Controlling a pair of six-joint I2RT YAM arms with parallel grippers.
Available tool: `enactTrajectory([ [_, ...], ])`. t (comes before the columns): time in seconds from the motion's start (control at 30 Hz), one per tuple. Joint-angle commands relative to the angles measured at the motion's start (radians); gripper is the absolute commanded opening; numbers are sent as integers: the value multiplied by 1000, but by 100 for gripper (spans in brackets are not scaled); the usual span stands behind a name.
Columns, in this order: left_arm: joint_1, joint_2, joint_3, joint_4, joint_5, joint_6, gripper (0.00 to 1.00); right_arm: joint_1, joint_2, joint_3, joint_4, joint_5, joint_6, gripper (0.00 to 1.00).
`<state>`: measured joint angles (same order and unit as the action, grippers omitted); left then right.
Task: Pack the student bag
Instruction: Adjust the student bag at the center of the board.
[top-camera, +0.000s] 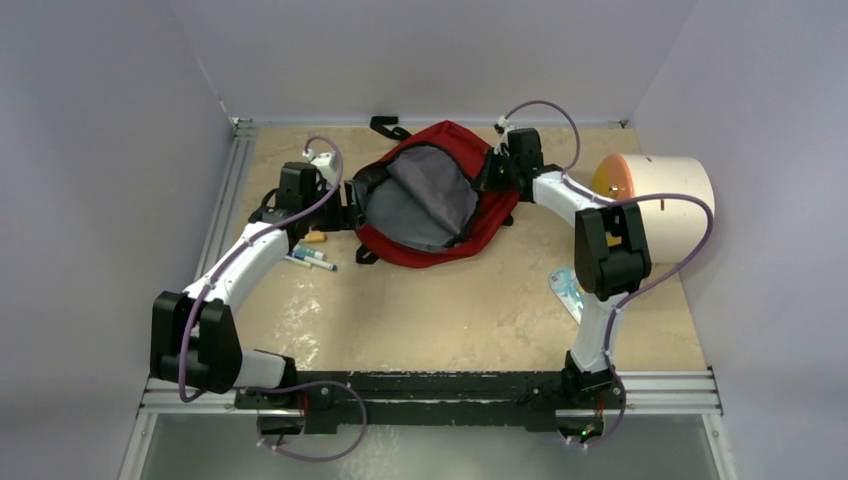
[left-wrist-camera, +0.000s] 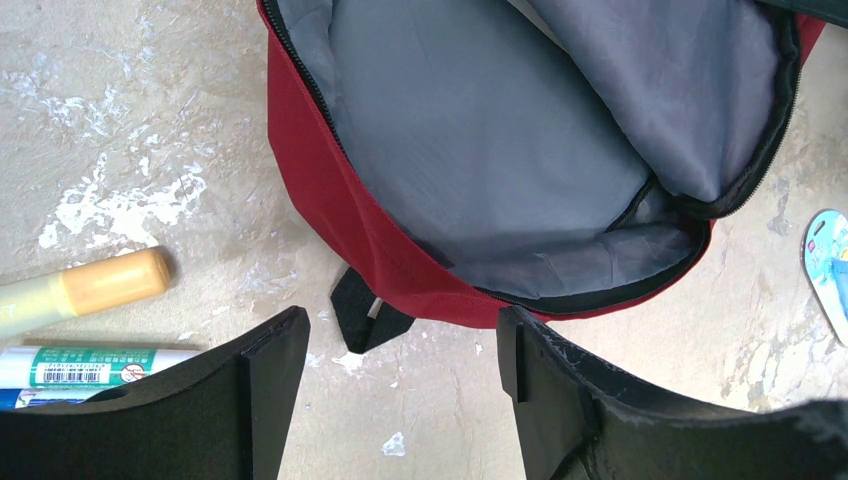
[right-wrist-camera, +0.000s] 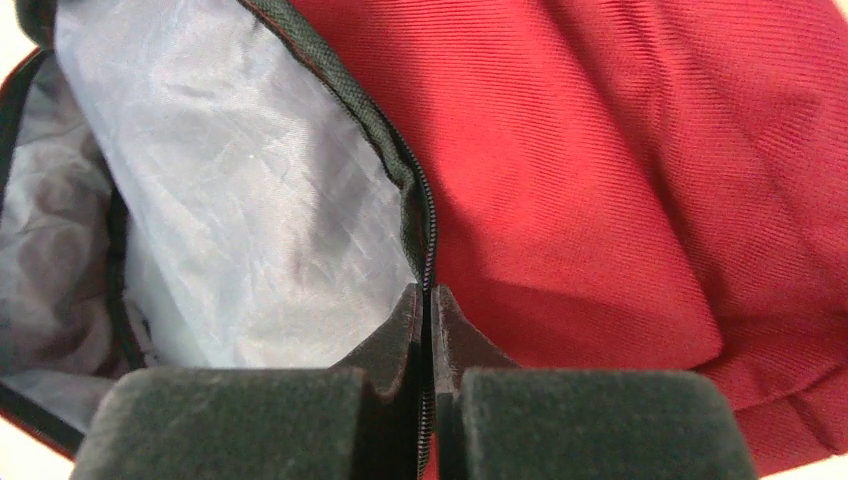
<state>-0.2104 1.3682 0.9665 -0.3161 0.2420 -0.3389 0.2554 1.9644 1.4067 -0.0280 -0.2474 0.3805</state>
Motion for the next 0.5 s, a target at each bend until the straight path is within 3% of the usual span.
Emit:
enactTrajectory([
  [0.0,3,-12,5,20,-2,3,68,1,-72,-21,106,-141,-17,0],
  [0.23,4,-23,5,14,-48,-13,68,29,-214,-127,183,-279,-90,0],
  [0.47,7,-42,-1,16,-87,-32,68,180,-285,-178,125,-311,-189,0],
])
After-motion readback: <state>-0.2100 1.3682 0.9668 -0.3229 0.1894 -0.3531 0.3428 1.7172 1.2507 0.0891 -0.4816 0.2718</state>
